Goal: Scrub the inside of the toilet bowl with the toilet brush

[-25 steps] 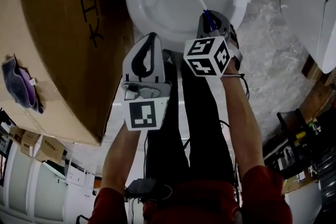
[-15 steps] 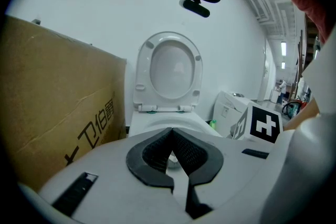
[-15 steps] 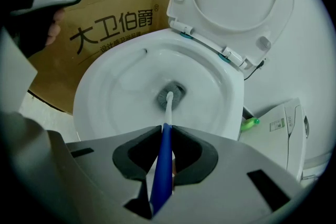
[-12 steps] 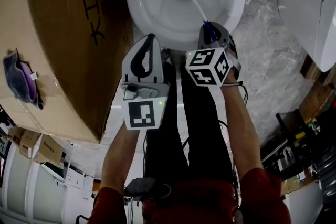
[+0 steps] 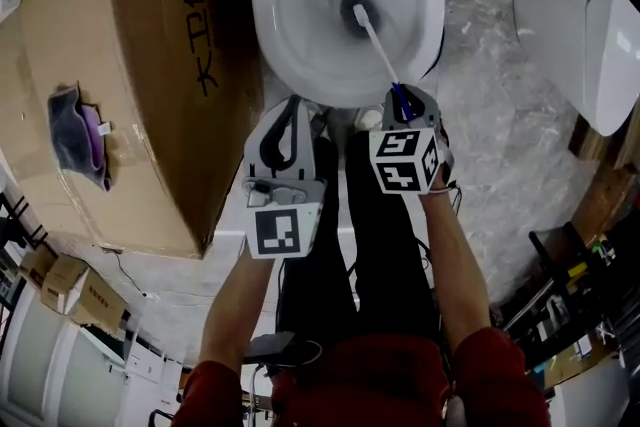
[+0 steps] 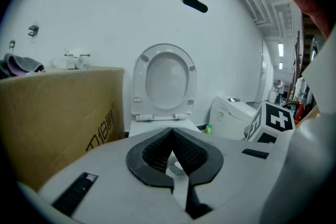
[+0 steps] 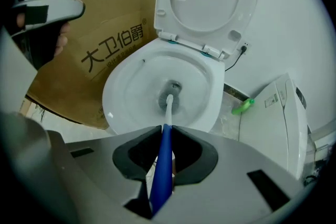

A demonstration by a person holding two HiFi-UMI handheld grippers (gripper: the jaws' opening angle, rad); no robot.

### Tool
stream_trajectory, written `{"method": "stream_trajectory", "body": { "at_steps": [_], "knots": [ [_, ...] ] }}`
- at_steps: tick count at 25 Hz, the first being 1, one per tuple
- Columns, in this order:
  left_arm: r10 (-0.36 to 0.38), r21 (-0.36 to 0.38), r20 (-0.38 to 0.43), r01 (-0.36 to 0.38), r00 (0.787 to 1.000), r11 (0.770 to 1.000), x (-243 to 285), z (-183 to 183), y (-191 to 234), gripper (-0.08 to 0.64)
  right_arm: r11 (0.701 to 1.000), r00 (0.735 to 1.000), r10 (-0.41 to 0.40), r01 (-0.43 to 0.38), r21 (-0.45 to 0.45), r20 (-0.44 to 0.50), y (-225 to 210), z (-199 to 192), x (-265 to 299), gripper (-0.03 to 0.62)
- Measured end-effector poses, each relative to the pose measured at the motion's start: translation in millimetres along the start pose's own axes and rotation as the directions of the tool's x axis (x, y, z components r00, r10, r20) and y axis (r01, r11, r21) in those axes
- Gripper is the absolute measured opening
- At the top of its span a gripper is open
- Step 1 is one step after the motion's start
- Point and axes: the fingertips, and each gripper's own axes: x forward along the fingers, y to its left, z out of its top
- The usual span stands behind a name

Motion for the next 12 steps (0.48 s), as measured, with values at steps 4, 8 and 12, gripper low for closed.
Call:
{"method": "stream_trajectory", "body": {
  "at_steps": [4, 8, 12],
  "knots": [
    [-0.006, 0.005, 0.019, 0.006, 1.000, 1.000, -17.4, 32.6, -10.8, 0.012, 0.998, 1.000, 0.016, -0.017, 0.055, 0.011, -3.3, 2.6, -34.0, 0.060],
    [-0.010, 0.018, 0.054, 0.009, 0.998, 1.000, -37.4, 77.3, -20.5, 0.012, 0.999, 0.999, 0.008, -0.010, 0.052, 0.053, -6.7, 19.1, -83.6, 0.061],
    [0.000, 0.037, 0.096, -0.003, 0.995, 0.999, -62.9, 133.0, -27.5, 0.012, 1.000, 0.993, 0.012, -0.015, 0.024, 0.117, -7.5, 45.4, -145.9, 0.061]
  ]
}}
